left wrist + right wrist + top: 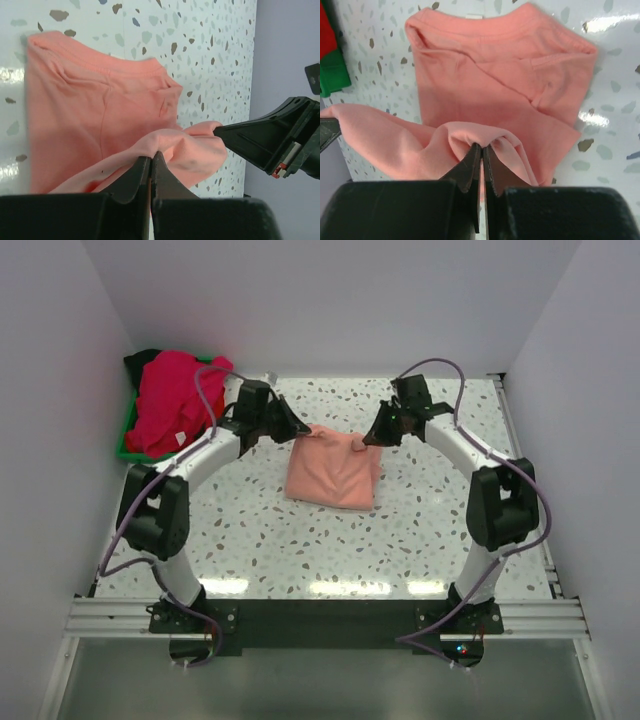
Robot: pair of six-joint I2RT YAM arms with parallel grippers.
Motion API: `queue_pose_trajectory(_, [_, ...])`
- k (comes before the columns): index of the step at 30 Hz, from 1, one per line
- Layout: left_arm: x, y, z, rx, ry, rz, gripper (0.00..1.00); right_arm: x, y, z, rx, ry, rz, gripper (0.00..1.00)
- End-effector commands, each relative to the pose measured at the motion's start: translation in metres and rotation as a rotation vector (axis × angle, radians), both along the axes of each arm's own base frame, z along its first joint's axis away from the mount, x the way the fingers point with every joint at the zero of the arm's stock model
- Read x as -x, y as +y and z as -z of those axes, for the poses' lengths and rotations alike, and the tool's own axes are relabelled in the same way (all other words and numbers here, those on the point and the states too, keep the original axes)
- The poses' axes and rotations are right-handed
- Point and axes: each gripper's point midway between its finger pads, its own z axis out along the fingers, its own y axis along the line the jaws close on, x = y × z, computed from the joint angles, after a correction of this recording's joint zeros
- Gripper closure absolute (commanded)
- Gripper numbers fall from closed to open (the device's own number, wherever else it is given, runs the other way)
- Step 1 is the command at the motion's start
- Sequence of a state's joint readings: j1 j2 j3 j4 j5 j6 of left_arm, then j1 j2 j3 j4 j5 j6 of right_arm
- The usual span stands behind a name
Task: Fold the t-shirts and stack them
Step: Fold the tshirt
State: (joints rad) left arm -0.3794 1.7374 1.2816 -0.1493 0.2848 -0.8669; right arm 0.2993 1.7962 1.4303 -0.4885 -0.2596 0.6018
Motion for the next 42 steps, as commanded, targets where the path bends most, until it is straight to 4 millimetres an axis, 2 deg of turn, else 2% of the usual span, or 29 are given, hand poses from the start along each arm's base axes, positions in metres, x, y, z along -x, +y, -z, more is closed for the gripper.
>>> queue_pose_trajectory(1, [-0.039, -0.001, -0.018, 0.067, -0.099, 0.037, 1.0, -0.033, 0.0, -0.005, -0.06, -0.035, -0.005, 1.0])
queue_pose_trajectory(2, [-0.047, 0.0, -0.001, 0.063, -0.076, 0.034, 1.0, -0.043, -0.003, -0.006, -0.071, -0.041, 0.007, 1.0])
queue_pose_trajectory(3, [-0.053, -0.001, 0.0, 0.07, -0.08, 0.04, 1.0, -0.048, -0.004, 0.011, -0.071, -0.008, 0.013, 1.0])
queue_pose_trajectory(4, [-0.057, 0.002, 0.008, 0.078, -0.063, 0.049, 1.0, -0.052, -0.005, 0.014, -0.077, -0.003, 0.019, 1.0])
queue_pose_trajectory(5, [-0.067, -0.002, 0.018, 0.095, -0.077, 0.062, 0.9, -0.059, -0.012, 0.018, -0.088, 0.002, 0.044, 0.95])
queue_pose_trajectory(7, [-0.073, -0.005, 0.021, 0.136, -0.09, 0.105, 0.74, -0.067, -0.017, 0.034, -0.097, 0.023, 0.065, 0.89])
queue_pose_trajectory(8, [-0.076, -0.004, 0.031, 0.137, -0.071, 0.106, 0.68, -0.07, -0.023, 0.039, -0.107, 0.035, 0.084, 0.76])
queue_pose_trajectory(9, [-0.078, -0.003, 0.031, 0.142, -0.082, 0.112, 0.53, -0.072, -0.026, 0.041, -0.112, 0.039, 0.092, 0.68])
queue_pose_trajectory(10, [-0.08, 0.003, 0.029, 0.144, -0.093, 0.109, 0.47, -0.072, -0.029, 0.041, -0.112, 0.04, 0.098, 0.54])
queue_pose_trajectory(11, [-0.08, 0.006, 0.018, 0.146, -0.127, 0.105, 0.42, -0.071, -0.036, 0.044, -0.097, 0.038, 0.112, 0.5])
queue_pose_trajectory(12, [-0.077, 0.011, 0.019, 0.138, -0.133, 0.101, 0.33, -0.071, -0.039, 0.043, -0.083, 0.03, 0.119, 0.46])
queue_pose_trajectory(13, [-0.08, 0.02, 0.015, 0.128, -0.15, 0.081, 0.31, -0.068, -0.043, 0.038, -0.064, 0.012, 0.122, 0.41])
queue_pose_trajectory(14, [-0.077, 0.024, 0.007, 0.116, -0.157, 0.069, 0.3, -0.065, -0.045, 0.036, -0.054, 0.006, 0.124, 0.4])
queue_pose_trajectory(16, [-0.075, 0.032, 0.007, 0.078, -0.166, 0.041, 0.3, -0.066, -0.054, 0.029, -0.017, -0.036, 0.155, 0.4])
queue_pose_trajectory(17, [-0.071, 0.033, 0.004, 0.066, -0.163, 0.038, 0.31, -0.058, -0.05, 0.025, -0.007, -0.051, 0.144, 0.4])
queue_pose_trajectory(19, [-0.064, 0.035, 0.009, 0.035, -0.144, 0.016, 0.4, -0.052, -0.048, 0.025, 0.038, -0.06, 0.139, 0.41])
queue_pose_trajectory(20, [-0.061, 0.035, 0.003, 0.025, -0.158, 0.013, 0.45, -0.049, -0.039, 0.023, 0.07, -0.077, 0.107, 0.44])
queue_pose_trajectory(22, [-0.057, 0.03, 0.008, -0.025, -0.161, 0.014, 0.59, -0.048, -0.034, 0.025, 0.122, -0.088, 0.101, 0.48])
queue_pose_trajectory(25, [-0.058, 0.012, 0.01, -0.03, -0.16, 0.065, 0.76, -0.055, -0.005, 0.021, 0.108, -0.122, 0.032, 0.53])
queue_pose_trajectory(26, [-0.059, 0.008, 0.023, -0.032, -0.134, 0.078, 0.83, -0.059, 0.004, 0.015, 0.095, -0.139, 0.019, 0.54])
queue_pose_trajectory(28, [-0.064, -0.001, 0.024, -0.019, -0.135, 0.098, 0.86, -0.065, 0.013, 0.028, 0.087, -0.115, 0.001, 0.57])
queue_pose_trajectory(29, [-0.068, -0.003, 0.037, -0.022, -0.115, 0.103, 0.88, -0.07, 0.017, 0.027, 0.071, -0.115, -0.01, 0.59])
queue_pose_trajectory(30, [-0.072, -0.006, 0.036, -0.015, -0.121, 0.11, 0.88, -0.072, 0.019, 0.031, 0.069, -0.104, -0.019, 0.6])
queue_pose_trajectory(31, [-0.075, -0.008, 0.041, -0.012, -0.115, 0.115, 0.89, -0.073, 0.021, 0.045, 0.072, -0.075, -0.025, 0.6])
queue_pose_trajectory(32, [-0.079, -0.01, 0.057, -0.017, -0.089, 0.116, 0.89, -0.079, 0.019, 0.045, 0.074, -0.083, -0.016, 0.6])
queue_pose_trajectory(33, [-0.087, -0.012, 0.055, -0.014, -0.104, 0.115, 0.89, -0.082, 0.017, 0.048, 0.075, -0.08, -0.011, 0.6])
queue_pose_trajectory(37, [-0.11, 0.0, 0.084, -0.037, -0.064, 0.065, 0.89, -0.09, 0.006, 0.082, 0.058, -0.011, 0.007, 0.61])
queue_pose_trajectory(38, [-0.107, 0.004, 0.105, -0.048, -0.003, 0.059, 0.9, -0.094, -0.002, 0.086, 0.055, -0.001, 0.024, 0.61])
queue_pose_trajectory(42, [-0.116, 0.021, 0.122, -0.049, 0.036, 0.014, 0.89, -0.094, -0.017, 0.098, 0.024, 0.035, 0.049, 0.61])
